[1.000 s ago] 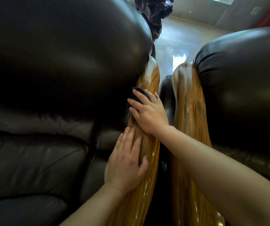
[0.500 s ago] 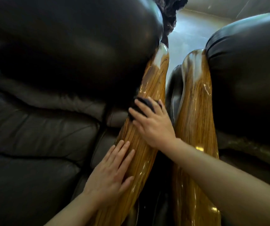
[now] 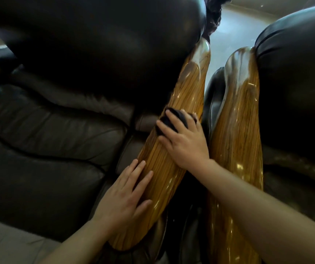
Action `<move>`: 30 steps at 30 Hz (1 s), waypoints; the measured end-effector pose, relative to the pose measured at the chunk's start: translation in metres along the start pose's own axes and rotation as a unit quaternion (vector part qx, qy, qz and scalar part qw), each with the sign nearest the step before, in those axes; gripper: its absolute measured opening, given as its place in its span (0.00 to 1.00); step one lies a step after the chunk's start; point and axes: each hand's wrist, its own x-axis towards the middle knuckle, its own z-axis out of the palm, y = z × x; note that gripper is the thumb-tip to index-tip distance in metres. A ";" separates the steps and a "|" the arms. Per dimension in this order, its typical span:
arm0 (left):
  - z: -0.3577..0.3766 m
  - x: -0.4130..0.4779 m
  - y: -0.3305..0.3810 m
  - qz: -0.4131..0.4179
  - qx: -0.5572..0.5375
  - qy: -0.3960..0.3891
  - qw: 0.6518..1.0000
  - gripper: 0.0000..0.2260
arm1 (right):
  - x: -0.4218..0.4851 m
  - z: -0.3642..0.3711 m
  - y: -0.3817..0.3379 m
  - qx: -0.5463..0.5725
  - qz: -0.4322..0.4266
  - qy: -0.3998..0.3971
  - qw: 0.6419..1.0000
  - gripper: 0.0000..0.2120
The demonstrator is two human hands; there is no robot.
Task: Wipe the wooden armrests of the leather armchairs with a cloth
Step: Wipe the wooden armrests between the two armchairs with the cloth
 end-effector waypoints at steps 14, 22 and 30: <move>0.023 -0.071 -0.016 0.000 -0.176 0.022 0.984 0.18 | -0.142 0.037 -0.094 0.040 -0.179 0.052 0.982 0.20; 0.021 -0.065 0.008 -0.015 -0.058 0.016 0.998 0.27 | -0.039 -0.003 -0.013 -0.022 -0.028 0.104 0.994 0.15; 0.018 0.004 0.025 0.037 -0.020 0.055 0.998 0.30 | -0.067 -0.032 0.087 -0.109 0.058 0.039 0.992 0.17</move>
